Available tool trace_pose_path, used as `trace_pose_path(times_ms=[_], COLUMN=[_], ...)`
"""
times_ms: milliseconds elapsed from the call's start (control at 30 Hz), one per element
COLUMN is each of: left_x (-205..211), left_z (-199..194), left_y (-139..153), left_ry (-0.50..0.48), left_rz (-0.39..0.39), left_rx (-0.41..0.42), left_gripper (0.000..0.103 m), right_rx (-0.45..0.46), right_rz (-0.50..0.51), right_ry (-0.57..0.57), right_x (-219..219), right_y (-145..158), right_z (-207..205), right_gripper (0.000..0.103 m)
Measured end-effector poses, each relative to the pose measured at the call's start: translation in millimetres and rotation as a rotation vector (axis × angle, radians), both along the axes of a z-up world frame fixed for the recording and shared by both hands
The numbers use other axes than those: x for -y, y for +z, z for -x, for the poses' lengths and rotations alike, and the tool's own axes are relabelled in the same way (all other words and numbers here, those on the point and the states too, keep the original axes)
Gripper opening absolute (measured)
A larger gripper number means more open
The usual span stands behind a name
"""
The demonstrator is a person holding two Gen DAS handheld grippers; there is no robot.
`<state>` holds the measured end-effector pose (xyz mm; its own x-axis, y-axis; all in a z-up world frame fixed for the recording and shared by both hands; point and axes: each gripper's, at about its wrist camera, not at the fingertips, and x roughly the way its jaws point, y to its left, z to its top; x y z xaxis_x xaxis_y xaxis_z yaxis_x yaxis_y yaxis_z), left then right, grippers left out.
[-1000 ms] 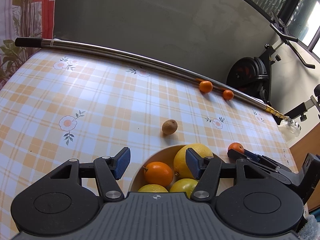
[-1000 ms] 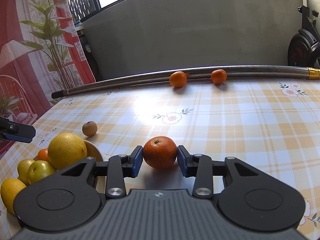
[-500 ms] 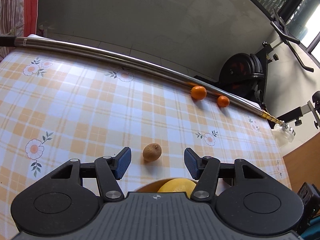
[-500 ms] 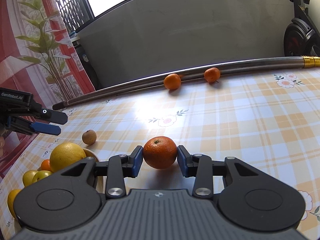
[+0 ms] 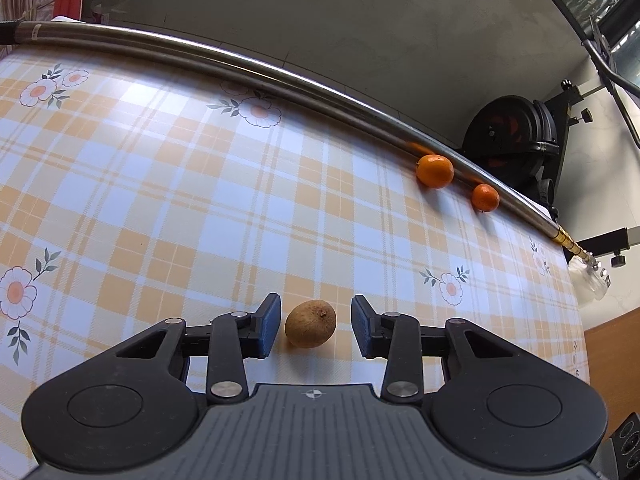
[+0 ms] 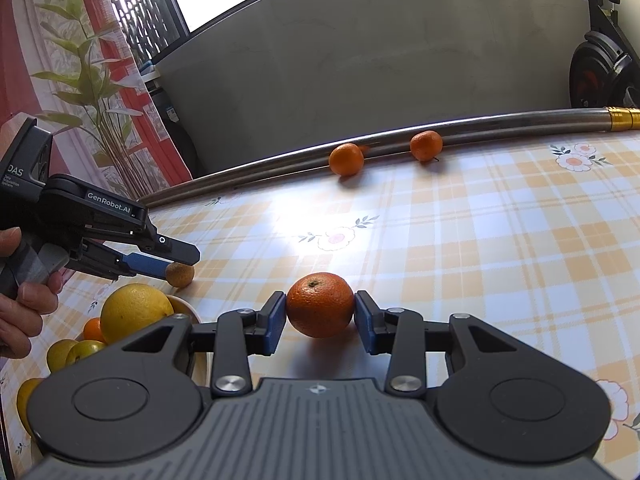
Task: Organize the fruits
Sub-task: 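Close the left gripper on the brown kiwi while the right gripper holds the tangerine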
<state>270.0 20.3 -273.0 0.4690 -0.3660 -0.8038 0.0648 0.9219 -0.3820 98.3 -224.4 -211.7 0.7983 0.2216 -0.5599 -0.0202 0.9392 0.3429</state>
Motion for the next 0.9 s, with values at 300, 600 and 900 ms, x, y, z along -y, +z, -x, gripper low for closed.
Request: trace_pose_path(times_ms=[300,600,900], left_x=[-6.6,-14.6,-22.5], left_z=[31.2,115.4,173.8], left_y=[32.6,74.6,77.5], left_ry=[-0.039,-0.114,-0.113], left_rz=[-0.004,0.03,0.052], left_rx=[0.093,0.16,0.127], left_gripper=[0.028,0.029,0.029], right_rx=[-0.003,0.051,0.039], right_rz=[0.009,0.029,0.029], right_ry=[-0.012,0.002,0.03], right_x=[-1.0,-27.6,-48.9], right_y=[1.3,34.3,51.7], right_z=[1.4,50.3,83.6], right_gripper=[0.04,0.039,0.039])
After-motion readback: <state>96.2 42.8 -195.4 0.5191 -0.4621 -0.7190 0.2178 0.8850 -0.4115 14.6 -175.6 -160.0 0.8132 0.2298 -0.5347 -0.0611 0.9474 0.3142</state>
